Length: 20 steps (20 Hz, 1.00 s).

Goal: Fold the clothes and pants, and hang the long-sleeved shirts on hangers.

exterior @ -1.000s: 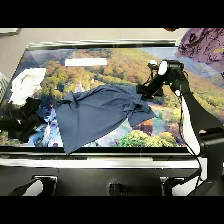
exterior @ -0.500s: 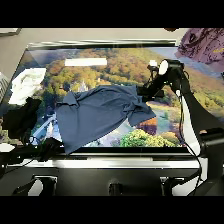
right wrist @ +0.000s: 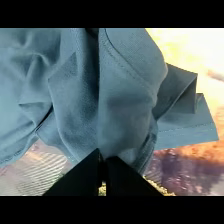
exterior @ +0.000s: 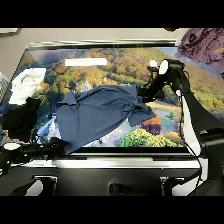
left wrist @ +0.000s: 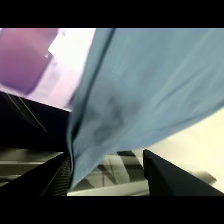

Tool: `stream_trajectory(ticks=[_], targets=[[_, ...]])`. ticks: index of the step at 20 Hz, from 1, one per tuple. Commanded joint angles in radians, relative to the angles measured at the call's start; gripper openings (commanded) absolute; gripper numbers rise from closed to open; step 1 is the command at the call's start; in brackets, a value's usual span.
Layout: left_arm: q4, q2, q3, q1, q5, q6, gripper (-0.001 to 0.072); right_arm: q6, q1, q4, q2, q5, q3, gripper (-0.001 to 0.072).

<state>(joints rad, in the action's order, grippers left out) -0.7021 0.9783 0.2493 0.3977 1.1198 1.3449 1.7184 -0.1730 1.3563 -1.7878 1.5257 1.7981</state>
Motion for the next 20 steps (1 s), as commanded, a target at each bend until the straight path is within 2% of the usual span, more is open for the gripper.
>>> stream_trajectory(ticks=[1, 2, 3, 4, 7, 10, 15, 17, 20], targets=[[0.027, 0.063, -0.002, -0.072, -0.039, -0.014, 0.0389, 0.011, -0.001, -0.002, 0.007, -0.006, 0.000, 0.0026], [0.045, 0.068, -0.001, -0.092, -0.043, -0.015, 0.0219, 0.011, -0.001, -0.002, 0.010, -0.009, 0.000, 0.0026], [0.062, 0.069, 0.001, -0.107, -0.051, -0.015, 0.0100, 0.011, -0.001, -0.002, 0.011, -0.010, 0.000, 0.0026], [0.079, 0.069, 0.011, -0.114, -0.057, -0.031, 0.0019, 0.011, -0.001, -0.003, 0.013, -0.008, 0.000, 0.0026], [0.092, 0.061, 0.124, -0.113, -0.058, -0.037, 0.0018, 0.010, -0.001, -0.011, 0.035, -0.016, 0.000, 0.0026], [0.049, 0.061, 0.404, -0.113, -0.047, -0.013, 0.0017, -0.024, 0.000, 0.055, 0.130, -0.132, 0.003, 0.0025], [-0.363, 0.061, 1.133, -0.113, -0.047, 0.180, 0.0017, -0.023, 0.000, 0.343, 0.396, -0.356, 0.131, 0.0025], [-0.472, 0.052, 1.398, -0.113, -0.048, 0.220, 0.0017, -0.024, 0.000, 0.418, 0.519, -0.413, 0.184, 0.0025], [-0.575, 0.012, 1.669, -0.113, -0.047, 0.220, 0.0017, -0.043, 0.000, 0.436, 0.717, -0.490, 0.198, 0.0026]])
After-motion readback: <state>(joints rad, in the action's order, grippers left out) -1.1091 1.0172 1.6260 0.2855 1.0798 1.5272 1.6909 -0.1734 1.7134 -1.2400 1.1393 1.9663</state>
